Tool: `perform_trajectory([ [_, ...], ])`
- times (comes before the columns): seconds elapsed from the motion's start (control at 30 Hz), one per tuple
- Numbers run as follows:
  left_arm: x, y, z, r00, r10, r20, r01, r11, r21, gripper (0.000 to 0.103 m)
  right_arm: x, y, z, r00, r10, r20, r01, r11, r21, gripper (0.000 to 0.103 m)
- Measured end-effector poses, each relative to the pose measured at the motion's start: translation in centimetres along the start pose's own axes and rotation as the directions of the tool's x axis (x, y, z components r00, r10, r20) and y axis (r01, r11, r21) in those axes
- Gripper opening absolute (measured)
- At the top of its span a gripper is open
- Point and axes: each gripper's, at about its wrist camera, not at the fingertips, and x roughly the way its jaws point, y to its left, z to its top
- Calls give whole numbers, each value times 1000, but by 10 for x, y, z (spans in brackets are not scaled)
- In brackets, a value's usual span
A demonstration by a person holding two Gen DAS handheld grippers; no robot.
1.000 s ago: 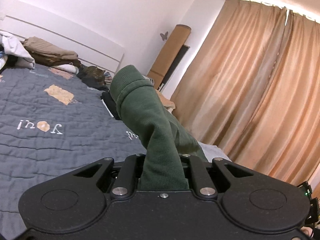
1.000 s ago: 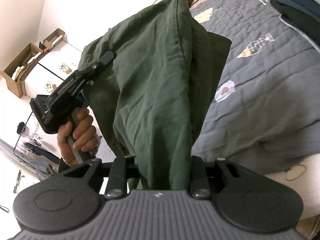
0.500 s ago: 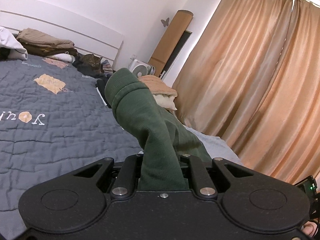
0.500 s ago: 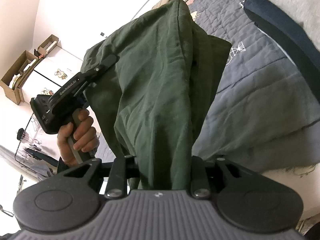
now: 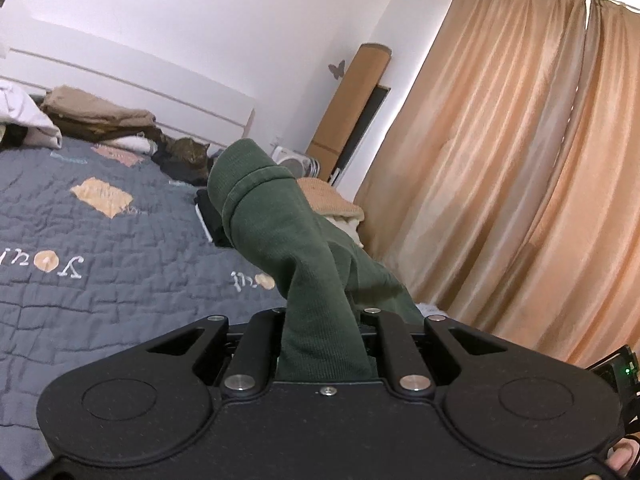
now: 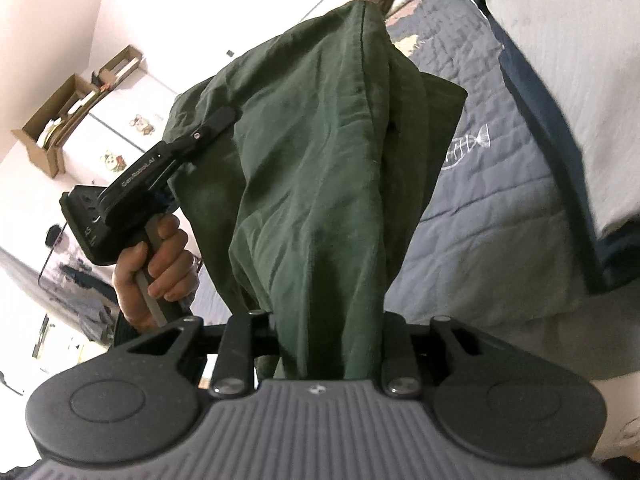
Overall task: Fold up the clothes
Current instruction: 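Lift the green shirt off the bed with both tools, then carry the held green shirt with both tools over the stack of folded clothes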
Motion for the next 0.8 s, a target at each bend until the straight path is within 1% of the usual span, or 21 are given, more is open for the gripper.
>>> perform_trajectory([
  [0.4, 15, -103, 8, 993, 74, 90, -77, 996, 35, 12, -92, -19, 21, 999, 35, -9, -36, 993, -110, 25],
  [0.57, 25, -136, 1, 990, 99, 97, -103, 994, 44, 12, -117, -28, 20, 1000, 27, -5, -28, 992, -125, 25],
  [0.7, 36, -151, -4, 991, 98, 88, -102, 994, 39, 12, -129, -35, 17, 1000, 13, 8, -12, 993, -115, 25],
  [0.8, 50, -163, -4, 992, 93, 87, -98, 994, 56, 12, -138, -39, 18, 1000, -4, 21, 7, 993, -121, 25],
])
